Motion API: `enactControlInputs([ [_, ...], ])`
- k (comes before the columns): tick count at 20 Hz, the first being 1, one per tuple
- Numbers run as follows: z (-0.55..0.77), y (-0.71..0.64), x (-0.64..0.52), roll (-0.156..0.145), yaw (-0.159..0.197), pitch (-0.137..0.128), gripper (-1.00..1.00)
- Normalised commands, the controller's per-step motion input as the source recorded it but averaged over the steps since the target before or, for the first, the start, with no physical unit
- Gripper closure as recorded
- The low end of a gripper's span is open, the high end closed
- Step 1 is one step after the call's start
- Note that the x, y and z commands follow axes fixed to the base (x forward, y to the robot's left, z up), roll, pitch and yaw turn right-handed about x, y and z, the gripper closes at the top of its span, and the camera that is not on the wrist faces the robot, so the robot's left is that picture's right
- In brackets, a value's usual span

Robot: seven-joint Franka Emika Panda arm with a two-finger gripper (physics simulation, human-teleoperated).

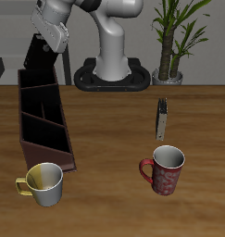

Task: Place the black book into the right desk caddy's right compartment

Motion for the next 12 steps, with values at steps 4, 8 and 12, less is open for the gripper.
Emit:
enactControlInputs([
  [4,-0.21,0.11,0.1,0.058,0.025,0.02,1.0],
  [8,-0.29,0.09,0.12,0.026,-0.004,0.065,1.0],
  [12,-0.17,0.1,0.04,0.044,0.022,0.006,1.0],
])
